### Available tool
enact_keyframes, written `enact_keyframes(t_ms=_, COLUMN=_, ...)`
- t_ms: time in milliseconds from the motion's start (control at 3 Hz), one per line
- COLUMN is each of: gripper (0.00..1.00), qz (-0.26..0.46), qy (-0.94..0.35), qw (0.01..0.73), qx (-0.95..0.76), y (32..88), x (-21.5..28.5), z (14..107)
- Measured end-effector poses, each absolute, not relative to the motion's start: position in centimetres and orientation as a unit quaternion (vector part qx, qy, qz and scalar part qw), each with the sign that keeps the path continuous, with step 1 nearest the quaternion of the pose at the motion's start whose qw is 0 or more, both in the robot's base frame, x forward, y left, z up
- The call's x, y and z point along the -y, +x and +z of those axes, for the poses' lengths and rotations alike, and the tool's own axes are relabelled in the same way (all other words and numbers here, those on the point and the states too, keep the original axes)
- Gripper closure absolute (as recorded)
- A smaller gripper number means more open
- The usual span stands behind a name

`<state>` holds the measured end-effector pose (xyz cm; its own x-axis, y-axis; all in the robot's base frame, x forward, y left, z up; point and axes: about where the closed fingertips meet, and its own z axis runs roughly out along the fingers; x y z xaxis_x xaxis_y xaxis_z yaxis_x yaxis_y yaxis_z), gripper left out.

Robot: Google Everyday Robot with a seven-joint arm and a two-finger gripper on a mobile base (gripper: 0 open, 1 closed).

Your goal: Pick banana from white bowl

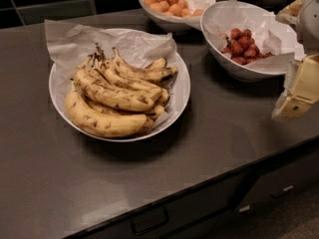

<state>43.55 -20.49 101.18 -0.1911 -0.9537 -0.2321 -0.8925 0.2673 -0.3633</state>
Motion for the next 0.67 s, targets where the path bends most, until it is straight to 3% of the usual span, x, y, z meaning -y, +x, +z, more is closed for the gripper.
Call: enact_keyframes(t_ms=667, gripper=0.0, qz=-0.075, qy=-0.611, qw=0.217, qx=-0.758, y=43.8, x=19.4, z=101.8)
